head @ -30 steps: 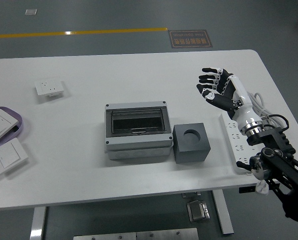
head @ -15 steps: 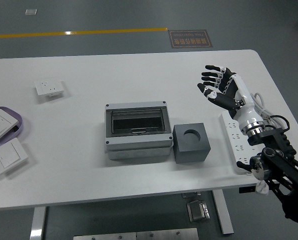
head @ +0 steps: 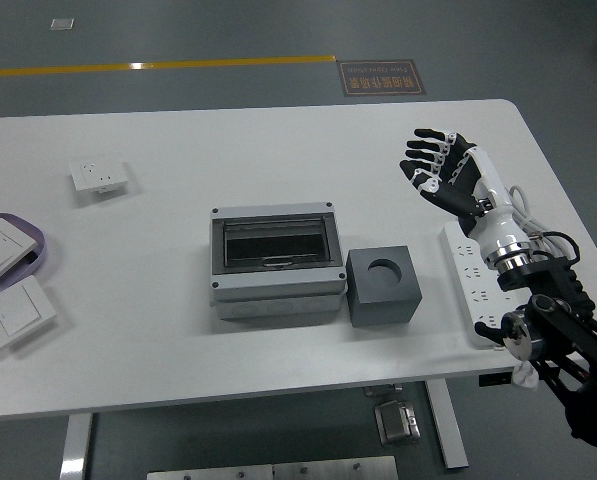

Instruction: Pick up the cylinder from the cube,place it in the box,flap close box

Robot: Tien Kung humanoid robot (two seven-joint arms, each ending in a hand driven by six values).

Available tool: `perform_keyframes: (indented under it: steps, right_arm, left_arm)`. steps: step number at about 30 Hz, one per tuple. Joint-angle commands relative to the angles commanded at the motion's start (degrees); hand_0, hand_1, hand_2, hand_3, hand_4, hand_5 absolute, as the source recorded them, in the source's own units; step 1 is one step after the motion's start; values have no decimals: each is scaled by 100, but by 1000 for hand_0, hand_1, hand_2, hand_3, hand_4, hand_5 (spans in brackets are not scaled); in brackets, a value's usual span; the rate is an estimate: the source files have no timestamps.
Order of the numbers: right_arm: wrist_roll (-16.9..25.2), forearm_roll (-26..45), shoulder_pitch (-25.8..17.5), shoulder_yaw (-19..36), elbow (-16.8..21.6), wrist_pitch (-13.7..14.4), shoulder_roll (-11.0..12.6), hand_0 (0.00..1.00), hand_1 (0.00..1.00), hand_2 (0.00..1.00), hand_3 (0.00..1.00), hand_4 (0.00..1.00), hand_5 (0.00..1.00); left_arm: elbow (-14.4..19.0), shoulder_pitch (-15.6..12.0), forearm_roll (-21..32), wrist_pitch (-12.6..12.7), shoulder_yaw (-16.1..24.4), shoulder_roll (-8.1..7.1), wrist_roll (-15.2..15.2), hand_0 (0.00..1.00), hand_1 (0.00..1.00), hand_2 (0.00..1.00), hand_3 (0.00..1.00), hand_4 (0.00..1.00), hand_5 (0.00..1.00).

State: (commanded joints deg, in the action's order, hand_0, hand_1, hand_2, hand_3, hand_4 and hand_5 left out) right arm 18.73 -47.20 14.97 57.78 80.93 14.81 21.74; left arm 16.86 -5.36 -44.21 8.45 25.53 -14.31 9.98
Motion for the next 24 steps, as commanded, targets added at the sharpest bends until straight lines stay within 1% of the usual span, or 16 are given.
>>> perform_keyframes:
  steps: [5, 6, 11, 12, 24]
  right_arm:
    - [9, 47, -10, 13, -19, -57, 3, 650, 640, 583, 587, 548, 23]
    - [18, 63, -10, 13, -24, -72, 3, 651, 640, 592, 590, 677, 2]
    - [72, 146, -8, 11, -46, -141, 5, 651, 640, 592, 590, 677, 2]
    - [77, 160, -8, 13, -49, -153, 6, 654, 640, 596, 588, 742, 13]
    - [1, 172, -11, 25, -109, -253, 21, 660, 636, 589, 579, 748, 29]
  left_arm:
    - [-4, 1, 17, -8, -14, -5, 8, 614, 636, 655, 687, 736, 246]
    - [-4, 3, 20, -10, -17, -6, 9, 615, 636, 656, 688, 736, 247]
    - [1, 11, 38, -22, -31, -11, 21, 615, 636, 656, 688, 736, 247]
    - [2, 11, 40, -25, -33, -12, 24, 615, 638, 656, 690, 737, 248]
    - [7, 37, 48, -53, -81, -44, 54, 615, 637, 656, 692, 737, 248]
